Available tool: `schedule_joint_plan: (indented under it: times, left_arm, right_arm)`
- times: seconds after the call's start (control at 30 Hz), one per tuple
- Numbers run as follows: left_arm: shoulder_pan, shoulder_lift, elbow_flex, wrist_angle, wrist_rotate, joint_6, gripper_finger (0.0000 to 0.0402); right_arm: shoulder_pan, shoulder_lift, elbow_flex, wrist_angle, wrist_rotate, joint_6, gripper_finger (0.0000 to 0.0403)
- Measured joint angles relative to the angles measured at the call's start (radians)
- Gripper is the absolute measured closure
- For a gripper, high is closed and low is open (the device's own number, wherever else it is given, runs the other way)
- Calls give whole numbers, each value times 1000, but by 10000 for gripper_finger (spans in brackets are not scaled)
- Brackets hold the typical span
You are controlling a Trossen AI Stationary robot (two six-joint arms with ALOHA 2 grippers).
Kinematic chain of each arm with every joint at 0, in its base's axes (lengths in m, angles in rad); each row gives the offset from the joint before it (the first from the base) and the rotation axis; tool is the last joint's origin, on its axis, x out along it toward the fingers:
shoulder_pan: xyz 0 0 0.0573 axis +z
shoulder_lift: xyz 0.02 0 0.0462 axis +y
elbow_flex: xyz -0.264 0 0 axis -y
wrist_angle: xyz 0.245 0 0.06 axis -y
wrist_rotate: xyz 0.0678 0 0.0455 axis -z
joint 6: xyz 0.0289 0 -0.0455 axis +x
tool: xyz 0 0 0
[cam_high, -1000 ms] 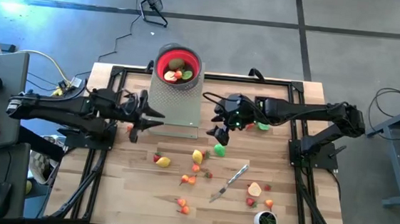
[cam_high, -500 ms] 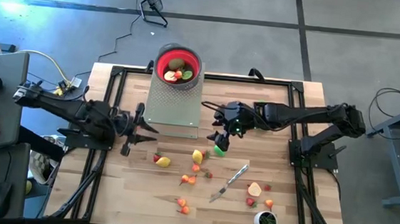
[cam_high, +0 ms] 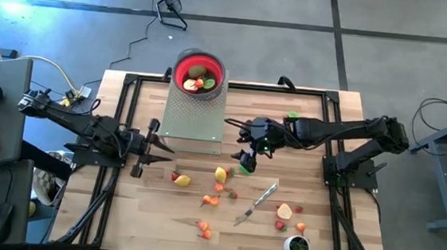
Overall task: Pick & Place Fruit
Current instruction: Put the green half pear into the red strainer on the shelf
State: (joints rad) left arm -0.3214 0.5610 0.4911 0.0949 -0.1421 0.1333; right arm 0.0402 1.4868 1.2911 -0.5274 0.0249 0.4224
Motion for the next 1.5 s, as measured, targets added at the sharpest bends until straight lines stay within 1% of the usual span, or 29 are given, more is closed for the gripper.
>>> schedule_joint_plan:
  times: [0.23,0.33,0.37,0.53,0.87,0.93,1.0,1.1,1.23,1.37,1.5]
  left_arm:
    - [0,-17,0,0,1,-6,298]
    - [0,-18,0,0,2,-7,297]
    - [0,-18,0,0,2,-9,298]
    - [0,-18,0,0,2,-42,297]
    - [0,-18,0,0,3,-45,297]
    - [0,-18,0,0,3,-45,297]
    - [0,-18,0,1,3,-45,297]
    - [0,-18,0,1,3,-45,297]
    - [0,-18,0,1,3,-45,297]
    - [0,-17,0,1,3,-46,297]
    - [0,-17,0,1,3,-46,297]
  right_arm:
    - [0,0,0,2,-1,-45,103]
    - [-1,0,0,29,-1,-75,103]
    - [-1,0,0,49,-1,-68,103]
    - [2,0,0,157,3,82,103]
    - [102,0,0,236,135,130,103]
    - [115,0,0,216,157,143,103]
    - [122,0,0,160,167,181,103]
    - [124,6,0,47,175,251,103]
    - [123,12,0,-109,213,324,103]
    - [116,30,0,-184,249,368,103]
    - [108,59,2,-172,262,367,103]
